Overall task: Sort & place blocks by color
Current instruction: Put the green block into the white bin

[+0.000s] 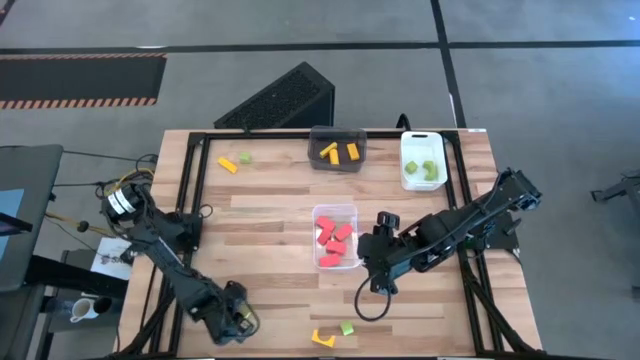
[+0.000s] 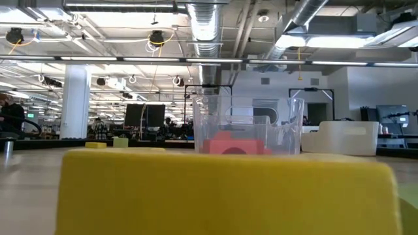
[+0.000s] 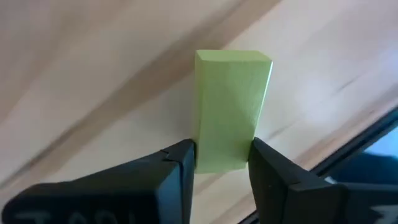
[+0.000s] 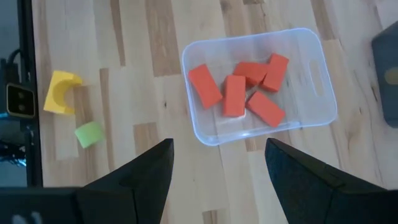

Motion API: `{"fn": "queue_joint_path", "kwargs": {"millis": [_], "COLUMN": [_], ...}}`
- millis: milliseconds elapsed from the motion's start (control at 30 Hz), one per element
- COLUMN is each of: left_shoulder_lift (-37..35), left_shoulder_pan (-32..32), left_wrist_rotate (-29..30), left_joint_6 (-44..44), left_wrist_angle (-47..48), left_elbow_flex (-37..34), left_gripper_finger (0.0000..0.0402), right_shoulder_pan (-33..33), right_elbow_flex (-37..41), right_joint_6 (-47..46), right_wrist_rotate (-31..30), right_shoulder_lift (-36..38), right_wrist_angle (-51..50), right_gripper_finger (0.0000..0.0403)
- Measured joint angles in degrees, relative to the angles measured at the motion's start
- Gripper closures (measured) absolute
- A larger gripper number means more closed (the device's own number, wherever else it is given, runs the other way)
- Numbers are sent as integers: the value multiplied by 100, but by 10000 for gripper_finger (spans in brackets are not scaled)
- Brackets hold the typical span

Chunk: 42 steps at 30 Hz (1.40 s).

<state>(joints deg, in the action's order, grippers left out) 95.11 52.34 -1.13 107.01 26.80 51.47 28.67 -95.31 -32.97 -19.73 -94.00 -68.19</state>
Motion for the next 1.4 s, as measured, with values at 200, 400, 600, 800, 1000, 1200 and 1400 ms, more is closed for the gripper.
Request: {"fn": "queue_joint_path", "kwargs": {"millis": [200,400,600,800,1000,1200,1400], "left_shoulder_lift": [-13,-20,-30,-35,185,1109,2546], "left_shoulder_pan": [-881,-2035,-3219,-4590,-6103,-7200,-7665], "left_wrist_rotate": [205,571,1259,1322,-4,-1750,-2993], "left_joint_6": [-1463,-3575,-5704,-7463,-8546,-8532,-7504], "left_wrist_angle": [804,1895,1979,1592,36,-1903,-3345], "left_elbow_flex": [840,1941,2996,3636,3650,3647,4244], "left_gripper_finger": [288,305,301,303,303,304,304], "right_shoulder_pan": [167,273,397,339,226,243,139], "right_elbow_flex": [2,71,1328,3185,4233,4430,4428], "right_joint_6": [23,12,-290,-799,-1504,-2187,-2420], "right_wrist_rotate": [25,-73,-569,-799,-1258,-1617,-1652], "right_shoulder_lift": [81,604,1914,3385,4200,4387,4328], "right_wrist_angle": [-375,-453,241,1913,2698,2582,2711], "right_gripper_finger": [127,127,127,127,127,127,127]}}
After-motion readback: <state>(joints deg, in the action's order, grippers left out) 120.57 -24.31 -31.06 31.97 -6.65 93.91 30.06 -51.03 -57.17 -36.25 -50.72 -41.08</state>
